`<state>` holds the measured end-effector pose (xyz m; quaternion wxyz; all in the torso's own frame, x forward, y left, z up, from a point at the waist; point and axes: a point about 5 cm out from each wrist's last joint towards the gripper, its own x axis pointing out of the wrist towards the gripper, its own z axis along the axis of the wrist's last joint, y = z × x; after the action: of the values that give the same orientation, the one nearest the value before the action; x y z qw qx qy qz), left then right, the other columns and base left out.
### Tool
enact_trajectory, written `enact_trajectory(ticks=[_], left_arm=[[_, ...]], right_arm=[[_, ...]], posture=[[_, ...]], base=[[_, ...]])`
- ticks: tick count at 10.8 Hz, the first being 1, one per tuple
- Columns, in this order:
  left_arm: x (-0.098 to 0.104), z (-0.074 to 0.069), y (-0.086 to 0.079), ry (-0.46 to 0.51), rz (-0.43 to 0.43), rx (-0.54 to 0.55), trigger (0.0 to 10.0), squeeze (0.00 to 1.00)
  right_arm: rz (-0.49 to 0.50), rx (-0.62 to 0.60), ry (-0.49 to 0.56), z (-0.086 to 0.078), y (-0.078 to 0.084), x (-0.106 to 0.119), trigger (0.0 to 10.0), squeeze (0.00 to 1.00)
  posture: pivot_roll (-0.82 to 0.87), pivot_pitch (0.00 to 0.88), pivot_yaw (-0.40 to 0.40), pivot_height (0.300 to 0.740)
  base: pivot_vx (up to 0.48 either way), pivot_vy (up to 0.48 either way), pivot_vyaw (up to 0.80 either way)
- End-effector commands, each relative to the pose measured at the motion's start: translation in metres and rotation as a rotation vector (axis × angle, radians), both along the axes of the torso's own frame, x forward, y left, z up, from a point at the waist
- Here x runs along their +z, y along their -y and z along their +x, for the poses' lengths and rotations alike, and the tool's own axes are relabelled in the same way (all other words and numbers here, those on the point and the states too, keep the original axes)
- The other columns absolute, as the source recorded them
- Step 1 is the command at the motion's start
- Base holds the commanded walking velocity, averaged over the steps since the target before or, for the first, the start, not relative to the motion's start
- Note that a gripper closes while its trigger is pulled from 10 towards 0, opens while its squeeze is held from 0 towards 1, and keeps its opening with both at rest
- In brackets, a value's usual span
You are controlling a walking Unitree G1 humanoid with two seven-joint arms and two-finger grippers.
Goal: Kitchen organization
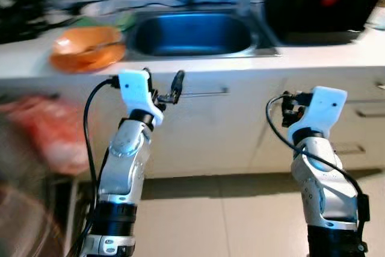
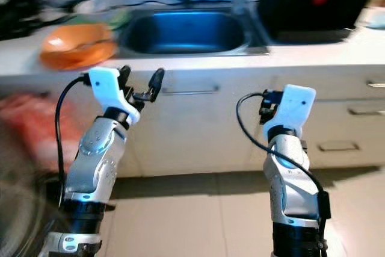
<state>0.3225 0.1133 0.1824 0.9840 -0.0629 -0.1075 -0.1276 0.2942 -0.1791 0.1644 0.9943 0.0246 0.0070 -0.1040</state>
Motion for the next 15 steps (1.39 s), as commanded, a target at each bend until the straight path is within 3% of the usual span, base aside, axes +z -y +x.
enact_trajectory(ticks=[1,3,8,10,11,12,14,15], left_arm=[[-0.001,0.002,0.000,-0.005,-0.003,-0.005,10.0,0.00],[-0.002,0.002,0.000,-0.007,-0.005,0.004,10.0,0.00],[-0.004,0.002,-0.002,-0.012,0.021,0.033,10.0,0.00],[-0.008,0.002,-0.007,-0.032,0.020,0.066,10.0,0.00],[-0.008,0.002,-0.007,-0.031,0.019,0.067,10.0,0.00],[-0.008,0.002,-0.007,-0.034,0.019,0.068,10.0,0.00],[-0.008,0.002,-0.007,-0.035,0.018,0.068,10.0,0.00],[-0.008,0.002,-0.007,-0.035,0.019,0.068,10.0,0.00]], right_arm=[[-0.011,0.001,-0.003,0.001,-0.003,0.004,10.0,0.00],[-0.040,0.015,-0.028,0.002,-0.004,0.006,10.0,0.00],[-0.004,0.069,-0.040,-0.003,-0.009,0.006,10.0,0.00],[0.003,0.072,-0.035,-0.015,-0.027,0.006,10.0,0.00],[0.007,0.060,-0.031,-0.014,-0.023,0.008,10.0,0.00],[0.091,0.154,0.014,-0.018,-0.030,0.011,10.0,0.00],[0.067,0.151,0.025,-0.020,-0.031,0.013,10.0,0.00],[-0.011,0.127,0.009,-0.020,-0.028,0.014,10.0,0.00]], posture=[[-0.06,0.000,0.042,0.740],[-0.07,0.000,0.040,0.740],[-0.07,0.000,0.043,0.740],[-0.06,0.000,0.034,0.740],[-0.06,0.000,0.035,0.740],[-0.06,0.000,0.035,0.740],[-0.06,0.000,0.036,0.740],[-0.06,0.000,0.035,0.740]], base=[[0.446,0.000,0.00],[0.463,0.000,0.00],[0.439,0.000,0.00],[0.000,0.000,0.00],[0.000,0.000,0.00],[0.000,0.000,0.00],[0.000,0.000,0.00],[0.240,0.000,0.00]])
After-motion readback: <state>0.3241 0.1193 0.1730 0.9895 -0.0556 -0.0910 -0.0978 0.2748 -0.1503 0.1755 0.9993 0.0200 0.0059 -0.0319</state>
